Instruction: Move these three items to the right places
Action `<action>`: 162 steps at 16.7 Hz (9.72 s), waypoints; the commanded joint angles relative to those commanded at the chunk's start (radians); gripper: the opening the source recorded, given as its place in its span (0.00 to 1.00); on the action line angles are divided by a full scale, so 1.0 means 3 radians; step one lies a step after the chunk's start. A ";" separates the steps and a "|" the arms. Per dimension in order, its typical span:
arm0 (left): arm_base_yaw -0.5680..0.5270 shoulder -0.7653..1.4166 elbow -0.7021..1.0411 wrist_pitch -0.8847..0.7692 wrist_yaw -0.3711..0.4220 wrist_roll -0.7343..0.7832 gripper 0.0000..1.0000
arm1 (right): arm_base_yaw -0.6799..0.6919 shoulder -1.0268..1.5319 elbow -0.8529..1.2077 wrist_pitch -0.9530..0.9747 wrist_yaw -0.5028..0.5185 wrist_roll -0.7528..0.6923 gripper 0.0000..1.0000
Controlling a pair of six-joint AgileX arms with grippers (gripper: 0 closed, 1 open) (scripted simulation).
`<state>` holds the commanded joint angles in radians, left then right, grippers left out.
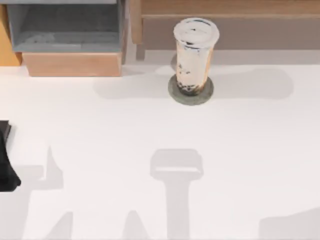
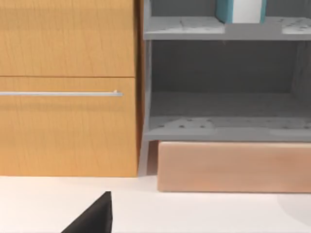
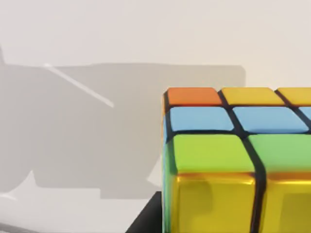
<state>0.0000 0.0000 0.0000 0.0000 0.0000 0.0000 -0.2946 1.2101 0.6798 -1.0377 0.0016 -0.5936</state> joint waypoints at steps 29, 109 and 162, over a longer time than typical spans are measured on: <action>0.0000 0.0000 0.0000 0.0000 0.0000 0.0000 1.00 | 0.1346 0.1016 0.2460 0.3871 0.0426 0.2025 0.00; 0.0000 0.0000 0.0000 0.0000 0.0000 0.0000 1.00 | 0.0982 -0.4034 -0.2266 0.3459 -0.0005 0.1979 1.00; -0.0580 0.6666 0.4627 0.2034 -0.0447 -0.0002 0.77 | 0.0982 -0.4034 -0.2266 0.3459 -0.0005 0.1979 1.00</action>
<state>-0.1739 1.9999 1.3880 0.6102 -0.1341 -0.0007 0.0000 0.0000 0.0000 0.0000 0.0000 0.0000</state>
